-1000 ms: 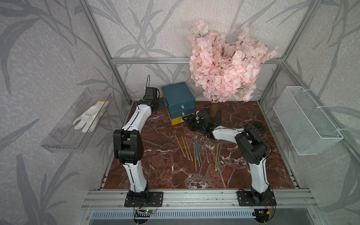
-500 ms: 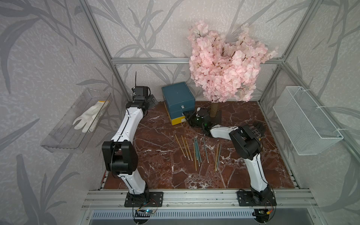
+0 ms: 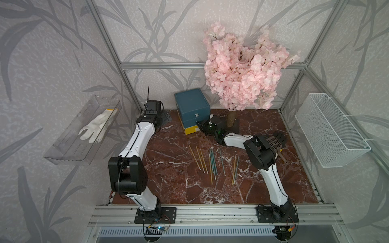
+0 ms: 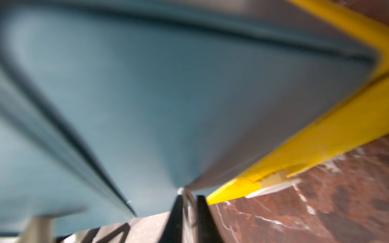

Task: Please place the pencils in the drawer according to their color
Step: Open the drawer in the storage box.

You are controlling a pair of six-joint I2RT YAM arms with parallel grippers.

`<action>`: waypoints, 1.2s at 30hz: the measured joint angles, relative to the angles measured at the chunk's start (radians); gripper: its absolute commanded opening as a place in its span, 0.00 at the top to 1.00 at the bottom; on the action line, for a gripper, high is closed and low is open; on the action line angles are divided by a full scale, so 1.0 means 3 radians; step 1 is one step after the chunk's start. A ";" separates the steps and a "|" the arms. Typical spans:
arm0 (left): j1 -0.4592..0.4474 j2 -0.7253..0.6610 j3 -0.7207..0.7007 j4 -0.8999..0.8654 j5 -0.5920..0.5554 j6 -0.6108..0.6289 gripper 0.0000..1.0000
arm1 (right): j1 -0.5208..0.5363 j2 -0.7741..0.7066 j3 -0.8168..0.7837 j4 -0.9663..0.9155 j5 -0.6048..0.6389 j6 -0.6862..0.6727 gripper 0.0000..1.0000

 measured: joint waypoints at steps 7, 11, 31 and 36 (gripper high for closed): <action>-0.0028 -0.0189 -0.0187 0.0023 0.0142 -0.0074 0.00 | 0.0001 -0.0139 -0.0300 0.0177 -0.0057 -0.0013 1.00; -0.0057 -0.0264 -0.0292 0.0047 0.0195 -0.0103 0.00 | 0.0008 -0.0351 -0.0629 0.0237 -0.0102 -0.0020 1.00; -0.0299 -0.0476 -0.0603 0.0078 0.0264 -0.0135 0.00 | 0.0184 -0.1068 -0.1760 0.0469 -0.0137 0.0014 0.99; -0.0342 -0.0478 -0.0603 0.0080 0.0264 -0.0135 0.00 | 0.0214 -0.1167 -0.1921 0.0468 -0.0146 0.0029 0.54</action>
